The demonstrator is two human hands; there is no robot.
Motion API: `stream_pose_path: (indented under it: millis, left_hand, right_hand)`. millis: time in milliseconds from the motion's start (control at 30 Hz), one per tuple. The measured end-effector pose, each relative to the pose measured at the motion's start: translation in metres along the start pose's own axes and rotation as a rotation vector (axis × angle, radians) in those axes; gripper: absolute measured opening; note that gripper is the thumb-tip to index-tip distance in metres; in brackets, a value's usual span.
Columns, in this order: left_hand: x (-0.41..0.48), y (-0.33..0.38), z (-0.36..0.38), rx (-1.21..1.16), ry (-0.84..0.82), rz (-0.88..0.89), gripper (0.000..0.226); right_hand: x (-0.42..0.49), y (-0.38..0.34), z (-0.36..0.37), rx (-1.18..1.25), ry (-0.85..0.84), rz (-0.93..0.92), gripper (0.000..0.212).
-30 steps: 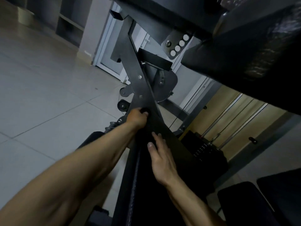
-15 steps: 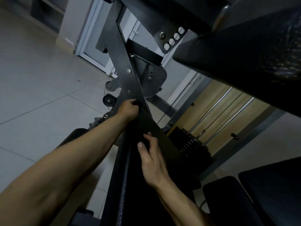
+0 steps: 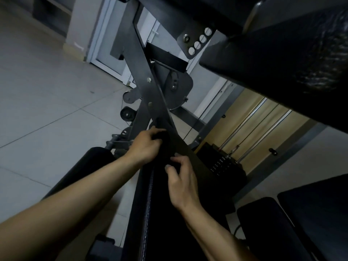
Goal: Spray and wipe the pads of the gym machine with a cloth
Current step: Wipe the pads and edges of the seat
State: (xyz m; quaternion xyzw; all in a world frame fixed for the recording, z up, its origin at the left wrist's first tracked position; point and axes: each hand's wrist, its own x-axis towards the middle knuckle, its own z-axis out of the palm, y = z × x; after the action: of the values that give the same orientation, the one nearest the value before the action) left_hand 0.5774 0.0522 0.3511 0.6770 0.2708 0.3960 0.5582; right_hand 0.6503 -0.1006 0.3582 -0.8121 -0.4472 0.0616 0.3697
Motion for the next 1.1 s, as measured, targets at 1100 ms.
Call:
stream_pose_path:
  millis: [1100]
  left_hand:
    - [-0.098,0.023,-0.004,-0.025,0.010,-0.011,0.044]
  right_hand:
    - [0.020,0.002,-0.004,-0.125,0.133,-0.017,0.024]
